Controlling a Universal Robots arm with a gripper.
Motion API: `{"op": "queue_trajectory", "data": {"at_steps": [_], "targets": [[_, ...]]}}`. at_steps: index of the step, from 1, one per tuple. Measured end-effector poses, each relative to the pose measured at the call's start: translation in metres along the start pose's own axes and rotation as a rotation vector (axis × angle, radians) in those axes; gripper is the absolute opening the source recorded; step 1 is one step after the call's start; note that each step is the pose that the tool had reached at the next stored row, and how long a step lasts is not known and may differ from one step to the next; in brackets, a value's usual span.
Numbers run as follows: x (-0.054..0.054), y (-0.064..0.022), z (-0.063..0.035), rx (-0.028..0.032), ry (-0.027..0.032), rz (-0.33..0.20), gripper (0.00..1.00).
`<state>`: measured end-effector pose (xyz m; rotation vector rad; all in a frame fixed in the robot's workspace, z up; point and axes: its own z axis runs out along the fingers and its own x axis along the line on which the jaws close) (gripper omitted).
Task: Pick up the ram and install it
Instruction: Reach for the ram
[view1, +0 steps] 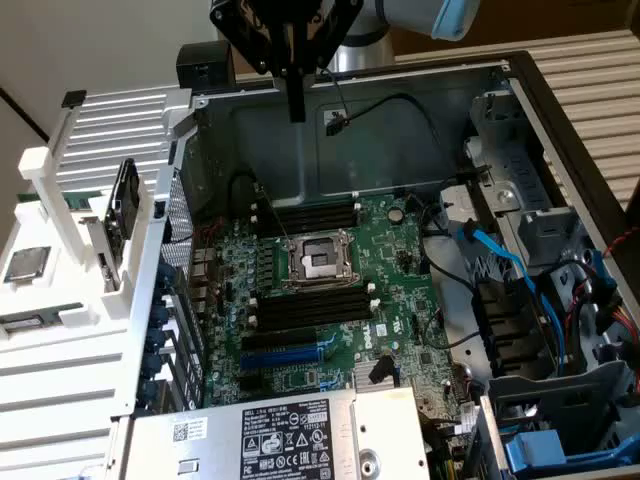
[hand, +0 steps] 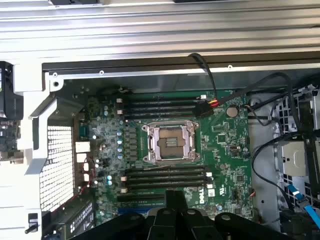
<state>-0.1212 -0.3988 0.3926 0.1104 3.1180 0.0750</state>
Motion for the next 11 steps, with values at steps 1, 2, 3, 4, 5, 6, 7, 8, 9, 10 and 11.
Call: {"op": "queue_trajectory", "data": {"at_steps": [1,2,3,4,5,6,7,8,9,10,11], "targets": [[0.0,0.0,0.0,0.0,0.0,0.0,0.1],[0.0,0.0,0.0,0.0,0.0,0.0,0.1],[0.0,0.0,0.0,0.0,0.0,0.0,0.1],[0.0,0.0,0.0,0.0,0.0,0.0,0.1],[0.0,0.0,0.0,0.0,0.0,0.0,0.1],[0.0,0.0,0.0,0.0,0.0,0.0,0.1],[0.0,0.0,0.0,0.0,0.0,0.0,0.1],[0.0,0.0,0.0,0.0,0.0,0.0,0.1],[0.0,0.0,0.0,0.0,0.0,0.0,0.1],[0.0,0.0,0.0,0.0,0.0,0.0,0.1],[0.0,0.0,0.0,0.0,0.0,0.0,0.1]]}}
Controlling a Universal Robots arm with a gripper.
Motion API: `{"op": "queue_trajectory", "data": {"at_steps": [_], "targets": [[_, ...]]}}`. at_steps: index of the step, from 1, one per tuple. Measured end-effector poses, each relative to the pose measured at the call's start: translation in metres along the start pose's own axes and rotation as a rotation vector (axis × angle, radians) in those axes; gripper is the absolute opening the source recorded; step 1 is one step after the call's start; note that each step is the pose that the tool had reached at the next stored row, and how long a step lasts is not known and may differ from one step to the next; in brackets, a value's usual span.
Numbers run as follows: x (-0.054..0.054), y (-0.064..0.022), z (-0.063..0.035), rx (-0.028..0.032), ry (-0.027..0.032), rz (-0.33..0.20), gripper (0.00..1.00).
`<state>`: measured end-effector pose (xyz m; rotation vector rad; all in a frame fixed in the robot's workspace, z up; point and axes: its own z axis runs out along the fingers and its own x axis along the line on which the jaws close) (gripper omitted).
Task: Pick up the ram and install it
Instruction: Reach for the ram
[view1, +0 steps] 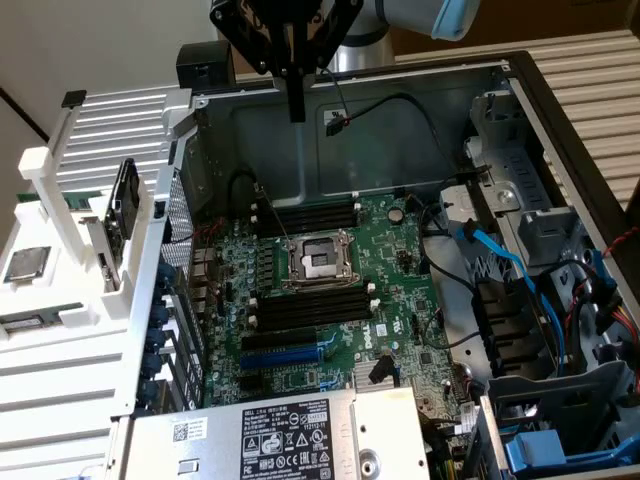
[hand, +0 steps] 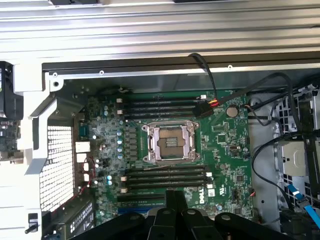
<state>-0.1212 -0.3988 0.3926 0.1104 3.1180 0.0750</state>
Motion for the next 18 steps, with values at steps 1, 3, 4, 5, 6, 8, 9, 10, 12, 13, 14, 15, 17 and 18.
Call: {"op": "queue_trajectory", "data": {"at_steps": [1,3,4,5,6,8,9,10,12,13,14,15,17,18], "targets": [[0.0,0.0,0.0,0.0,0.0,0.0,0.1],[0.001,-0.0001,-0.0001,0.0002,0.0001,0.0,0.1],[0.003,-0.0002,-0.0002,0.0003,0.0001,0.001,0.1],[0.006,-0.0004,-0.0002,0.0002,0.0001,0.001,0.1],[0.01,-0.0007,-0.0002,0.0001,0.0,0.001,0.1],[0.022,-0.0015,-0.0004,0.0001,0.0,0.001,0.1],[0.027,-0.0018,-0.0005,0.0,-0.0001,0.001,0.1],[0.031,-0.0022,-0.0006,0.0001,0.0,0.001,0.1],[0.04,-0.0028,-0.0008,0.0001,0.0,0.001,0.1],[0.045,-0.0031,-0.0009,0.0001,0.0,0.001,0.1],[0.049,-0.0034,-0.0009,0.0001,0.0,0.001,0.1],[0.054,-0.0038,-0.001,0.0,-0.0001,0.001,0.1],[0.063,-0.0044,-0.0012,0.0001,0.0,0.001,0.1],[0.067,-0.0047,-0.0013,0.0001,0.0,0.001,0.1]]}}
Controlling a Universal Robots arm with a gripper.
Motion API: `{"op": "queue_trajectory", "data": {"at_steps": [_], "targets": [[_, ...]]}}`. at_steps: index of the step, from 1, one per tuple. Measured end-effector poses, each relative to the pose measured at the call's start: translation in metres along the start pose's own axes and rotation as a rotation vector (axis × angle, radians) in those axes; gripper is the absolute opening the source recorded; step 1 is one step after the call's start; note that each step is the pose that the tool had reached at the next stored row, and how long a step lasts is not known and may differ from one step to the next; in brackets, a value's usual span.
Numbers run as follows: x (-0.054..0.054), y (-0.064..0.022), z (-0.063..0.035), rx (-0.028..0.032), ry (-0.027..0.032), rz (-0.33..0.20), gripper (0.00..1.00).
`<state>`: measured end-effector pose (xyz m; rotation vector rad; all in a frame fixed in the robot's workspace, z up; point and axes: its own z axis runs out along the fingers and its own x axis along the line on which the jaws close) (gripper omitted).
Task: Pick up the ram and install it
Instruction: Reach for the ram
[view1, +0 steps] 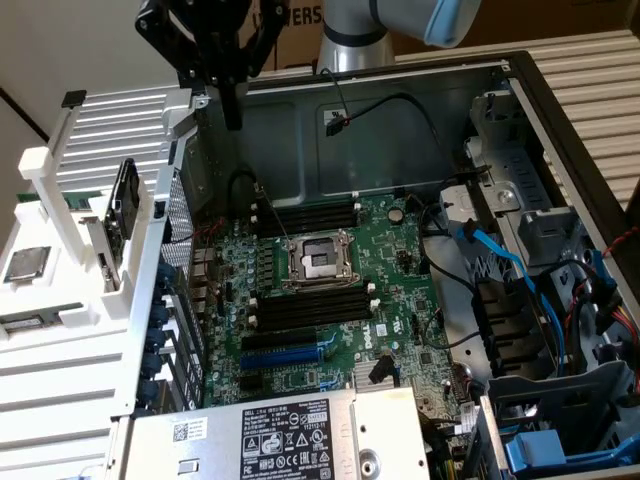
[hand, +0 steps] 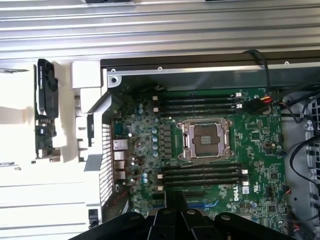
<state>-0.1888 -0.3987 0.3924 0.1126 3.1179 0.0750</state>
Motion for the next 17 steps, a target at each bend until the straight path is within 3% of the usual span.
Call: {"op": "queue_trajectory", "data": {"at_steps": [7,8,17], "targets": [[0.032,-0.0023,-0.0006,-0.0001,-0.0015,0.0,0.1],[0.041,-0.0029,-0.0007,-0.0003,-0.0046,0.0,0.1],[0.087,-0.0062,-0.0003,-0.0016,-0.0222,-0.001,0.1]]}}
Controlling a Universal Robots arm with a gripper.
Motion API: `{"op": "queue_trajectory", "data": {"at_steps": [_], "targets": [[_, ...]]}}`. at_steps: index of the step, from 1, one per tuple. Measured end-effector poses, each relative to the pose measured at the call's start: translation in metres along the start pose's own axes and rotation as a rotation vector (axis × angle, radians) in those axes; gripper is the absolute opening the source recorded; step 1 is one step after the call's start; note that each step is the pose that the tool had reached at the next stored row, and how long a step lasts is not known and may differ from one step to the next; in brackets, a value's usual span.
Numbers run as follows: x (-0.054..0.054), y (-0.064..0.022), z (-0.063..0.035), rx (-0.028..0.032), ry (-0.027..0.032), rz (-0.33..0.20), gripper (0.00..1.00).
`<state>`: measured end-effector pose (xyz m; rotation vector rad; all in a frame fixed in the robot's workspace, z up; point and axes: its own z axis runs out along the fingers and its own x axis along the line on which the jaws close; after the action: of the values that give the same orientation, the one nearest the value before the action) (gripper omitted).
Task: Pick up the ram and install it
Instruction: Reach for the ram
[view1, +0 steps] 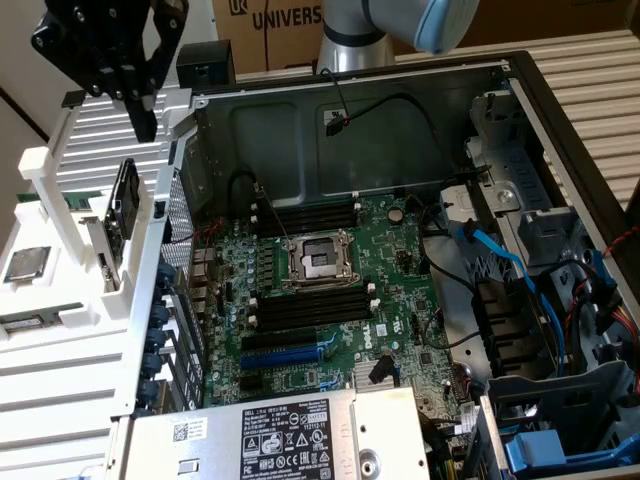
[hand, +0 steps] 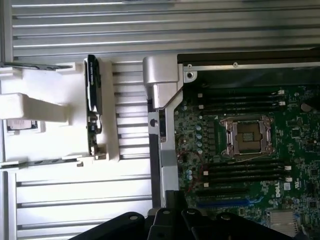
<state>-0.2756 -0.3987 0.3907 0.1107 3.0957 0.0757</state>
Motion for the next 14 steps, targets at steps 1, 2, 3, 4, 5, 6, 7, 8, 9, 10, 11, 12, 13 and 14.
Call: {"op": "queue_trajectory", "data": {"at_steps": [1,2,3,4,5,6,7,8,9,10,11,12,13,14], "targets": [[0.005,-0.0003,0.0,-0.0002,-0.0018,0.0,0.1],[0.009,-0.0006,0.0,-0.0002,-0.0035,0.0,0.1],[0.014,-0.0009,0.0,-0.0004,-0.0052,0.0,0.1],[0.018,-0.0012,0.0,-0.0005,-0.007,0.0,0.1],[0.023,-0.0016,-0.0001,-0.0006,-0.0084,0.0,0.1],[0.027,-0.0018,-0.0001,-0.0007,-0.0095,0.0,0.1],[0.032,-0.0021,-0.0003,-0.0007,-0.0105,0.0,0.1],[0.037,-0.0024,-0.0004,-0.0008,-0.0115,0.0,0.1],[0.041,-0.0027,-0.0004,-0.0009,-0.0126,0.0,0.1],[0.046,-0.003,-0.0005,-0.001,-0.0135,-0.001,0.1],[0.05,-0.0033,-0.0007,-0.001,-0.0141,-0.001,0.1],[0.055,-0.0036,-0.0008,-0.001,-0.0149,-0.001,0.1],[0.059,-0.0039,-0.0009,-0.0011,-0.0156,-0.001,0.1],[0.064,-0.0041,-0.001,-0.0012,-0.0166,-0.001,0.1]]}}
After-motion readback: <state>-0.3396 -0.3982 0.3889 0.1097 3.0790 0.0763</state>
